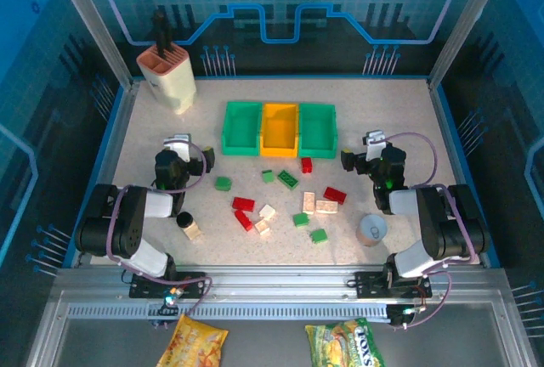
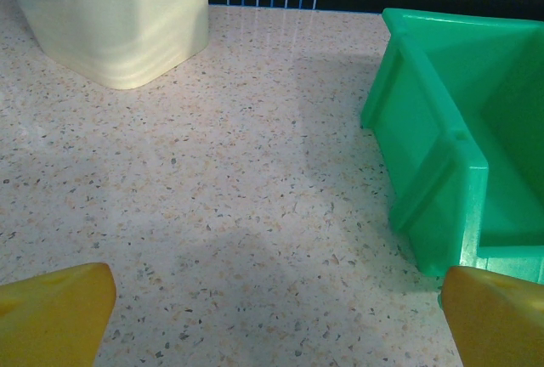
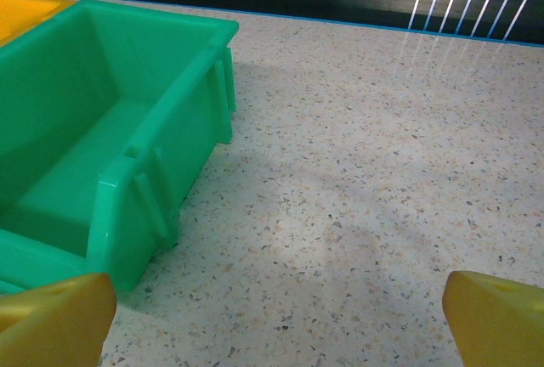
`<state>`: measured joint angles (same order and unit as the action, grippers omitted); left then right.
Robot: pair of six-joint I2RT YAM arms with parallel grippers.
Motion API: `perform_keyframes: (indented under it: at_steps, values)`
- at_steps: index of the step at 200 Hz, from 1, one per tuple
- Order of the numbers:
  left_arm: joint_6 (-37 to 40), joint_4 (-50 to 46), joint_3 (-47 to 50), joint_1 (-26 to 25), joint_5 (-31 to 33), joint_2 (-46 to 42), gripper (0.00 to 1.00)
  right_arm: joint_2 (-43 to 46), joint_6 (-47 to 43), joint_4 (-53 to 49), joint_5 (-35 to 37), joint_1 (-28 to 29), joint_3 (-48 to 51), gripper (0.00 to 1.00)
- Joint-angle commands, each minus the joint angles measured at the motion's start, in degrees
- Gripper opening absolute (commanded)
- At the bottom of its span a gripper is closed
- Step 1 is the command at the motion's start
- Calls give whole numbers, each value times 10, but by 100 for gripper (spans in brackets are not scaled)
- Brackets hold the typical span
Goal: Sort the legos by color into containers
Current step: Pick up the lego from the center of the table.
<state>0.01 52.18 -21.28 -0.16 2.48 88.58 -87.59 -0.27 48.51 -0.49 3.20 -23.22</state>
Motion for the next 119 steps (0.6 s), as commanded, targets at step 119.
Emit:
perform_keyframes:
  at_steps: [119]
  values:
    - [8, -81, -16, -5, 4, -74, 99, 57, -6, -47, 33, 4, -3, 100]
